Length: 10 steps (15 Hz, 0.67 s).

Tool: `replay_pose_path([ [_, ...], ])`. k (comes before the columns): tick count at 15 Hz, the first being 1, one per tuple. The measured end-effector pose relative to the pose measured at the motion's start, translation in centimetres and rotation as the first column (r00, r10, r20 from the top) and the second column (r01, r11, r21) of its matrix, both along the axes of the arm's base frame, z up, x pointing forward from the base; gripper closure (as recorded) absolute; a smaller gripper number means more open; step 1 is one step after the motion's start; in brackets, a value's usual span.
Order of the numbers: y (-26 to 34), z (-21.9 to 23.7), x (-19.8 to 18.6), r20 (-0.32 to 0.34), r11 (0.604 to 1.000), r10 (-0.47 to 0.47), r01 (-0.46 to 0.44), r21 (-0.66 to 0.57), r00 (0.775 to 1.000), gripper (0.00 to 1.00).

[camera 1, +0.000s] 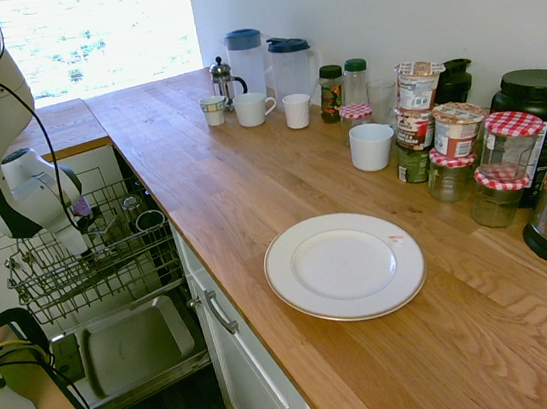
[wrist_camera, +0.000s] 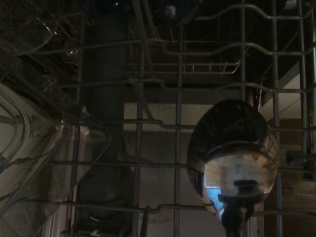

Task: Put the spoon in the dishwasher

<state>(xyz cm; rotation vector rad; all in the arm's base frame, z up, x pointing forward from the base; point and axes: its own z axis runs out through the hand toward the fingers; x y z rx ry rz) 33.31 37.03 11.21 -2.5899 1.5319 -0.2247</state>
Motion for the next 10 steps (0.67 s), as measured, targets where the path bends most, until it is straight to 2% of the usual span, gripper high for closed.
replay_pose_path([
  [10, 0.0, 1.0, 0.4, 0.026, 1.000, -0.003, 0.002, 0.013, 1.000, 0.00],
])
